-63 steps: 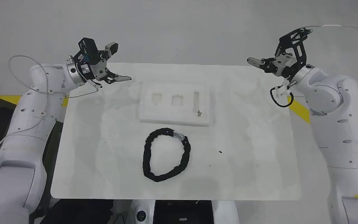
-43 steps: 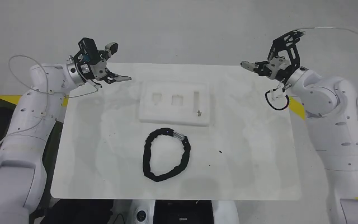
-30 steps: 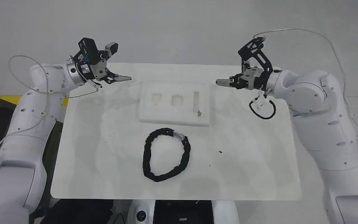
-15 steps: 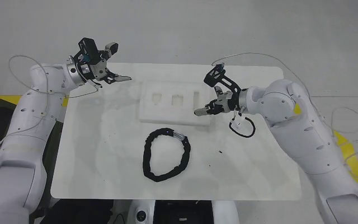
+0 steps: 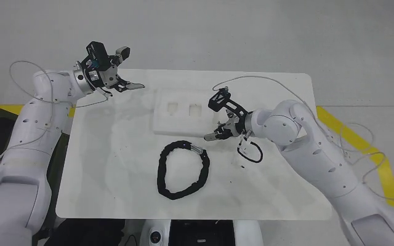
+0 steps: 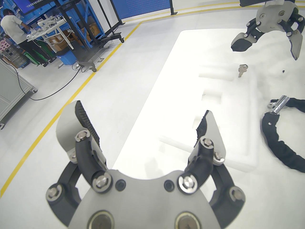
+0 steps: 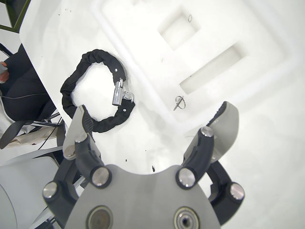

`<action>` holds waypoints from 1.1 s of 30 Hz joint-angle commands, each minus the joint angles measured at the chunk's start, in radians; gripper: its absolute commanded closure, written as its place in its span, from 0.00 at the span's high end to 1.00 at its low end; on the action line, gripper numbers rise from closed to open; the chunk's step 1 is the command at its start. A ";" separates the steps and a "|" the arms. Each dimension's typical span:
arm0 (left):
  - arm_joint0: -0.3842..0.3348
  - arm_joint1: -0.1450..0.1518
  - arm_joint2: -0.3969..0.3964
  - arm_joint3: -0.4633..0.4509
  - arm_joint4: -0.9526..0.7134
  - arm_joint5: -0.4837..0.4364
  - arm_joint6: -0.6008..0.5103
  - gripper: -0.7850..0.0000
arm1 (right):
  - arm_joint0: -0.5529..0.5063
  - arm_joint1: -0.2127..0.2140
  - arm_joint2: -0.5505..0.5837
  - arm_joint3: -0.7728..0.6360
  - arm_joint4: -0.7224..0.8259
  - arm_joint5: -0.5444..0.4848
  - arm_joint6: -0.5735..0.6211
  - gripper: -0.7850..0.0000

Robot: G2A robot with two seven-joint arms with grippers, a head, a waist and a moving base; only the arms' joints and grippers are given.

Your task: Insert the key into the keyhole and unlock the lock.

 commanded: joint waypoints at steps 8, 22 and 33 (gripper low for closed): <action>0.000 0.000 0.000 0.000 0.000 0.000 0.000 1.00 | -0.005 -0.011 -0.032 0.013 -0.021 0.027 -0.006 1.00; 0.000 0.000 0.000 0.000 0.000 0.000 0.000 1.00 | -0.012 -0.019 -0.040 0.042 -0.104 0.043 -0.044 0.47; 0.000 0.000 0.000 0.000 0.000 0.000 0.000 1.00 | -0.015 -0.021 -0.038 0.055 -0.210 0.034 -0.064 0.38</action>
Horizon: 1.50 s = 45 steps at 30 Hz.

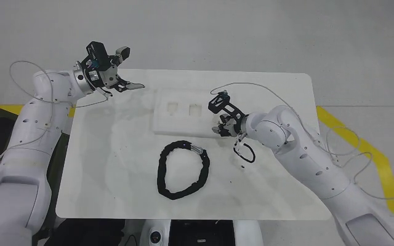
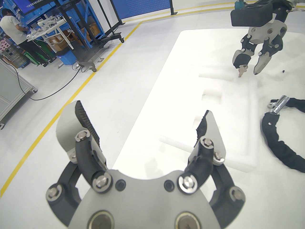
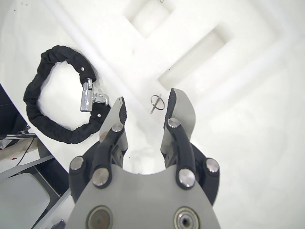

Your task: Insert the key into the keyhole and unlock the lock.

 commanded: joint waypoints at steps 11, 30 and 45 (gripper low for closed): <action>0.000 0.000 0.000 0.000 0.000 0.000 0.000 1.00 | -0.011 -0.005 0.007 0.007 -0.044 -0.008 -0.013 0.19; 0.000 0.000 0.000 0.000 0.000 0.000 0.000 1.00 | -0.010 -0.010 0.042 0.007 -0.138 -0.021 -0.041 0.00; 0.000 0.000 0.000 0.000 0.000 0.000 0.000 1.00 | 0.020 -0.006 0.130 0.004 -0.135 -0.048 -0.030 0.00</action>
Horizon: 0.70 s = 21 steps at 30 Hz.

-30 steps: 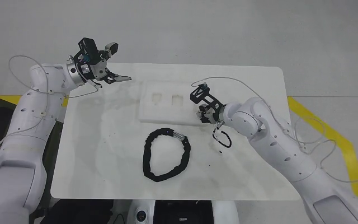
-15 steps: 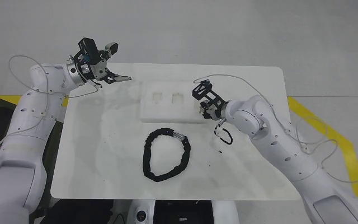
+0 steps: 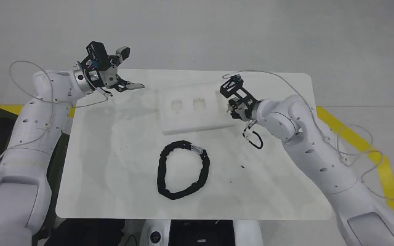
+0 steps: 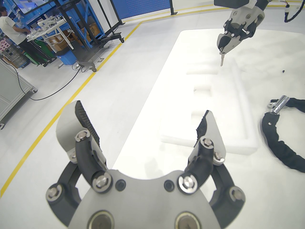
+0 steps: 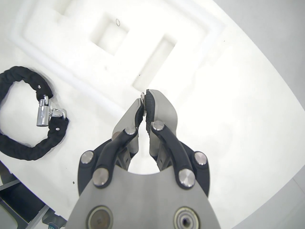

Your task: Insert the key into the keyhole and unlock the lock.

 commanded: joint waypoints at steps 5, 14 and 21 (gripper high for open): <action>0.000 0.000 0.000 0.000 0.000 0.000 0.000 1.00 | 0.014 0.000 0.064 -0.009 0.111 0.011 -0.003 0.00; 0.000 0.000 0.000 0.000 0.000 0.000 0.000 1.00 | 0.002 0.001 0.187 0.007 0.419 0.017 -0.051 0.00; 0.000 0.000 0.000 0.000 0.000 0.000 0.000 1.00 | -0.001 0.015 0.267 0.016 0.515 -0.043 -0.027 0.00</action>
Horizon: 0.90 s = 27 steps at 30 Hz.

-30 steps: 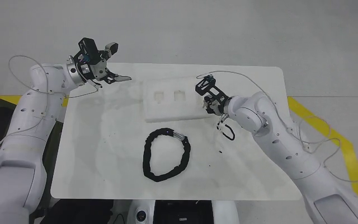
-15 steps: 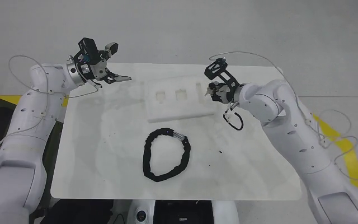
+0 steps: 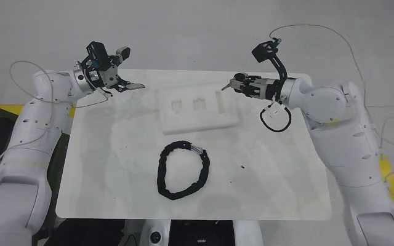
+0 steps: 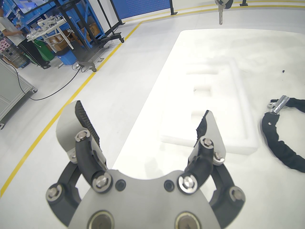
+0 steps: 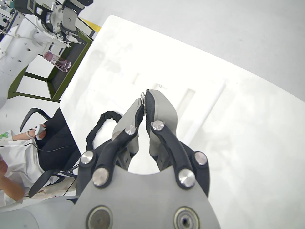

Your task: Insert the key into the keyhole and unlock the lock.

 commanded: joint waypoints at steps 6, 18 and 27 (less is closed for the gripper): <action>0.000 0.000 0.000 0.000 0.000 0.000 0.000 1.00 | -0.010 0.018 0.078 0.019 0.030 -0.050 0.018 0.00; 0.011 -0.001 0.005 -0.022 -0.002 0.000 -0.014 1.00 | -0.013 0.022 0.093 0.022 0.028 -0.052 0.012 0.00; 0.118 0.020 0.089 -0.197 -0.125 -0.014 -0.107 1.00 | -0.013 0.022 0.093 0.022 0.028 -0.052 0.012 0.00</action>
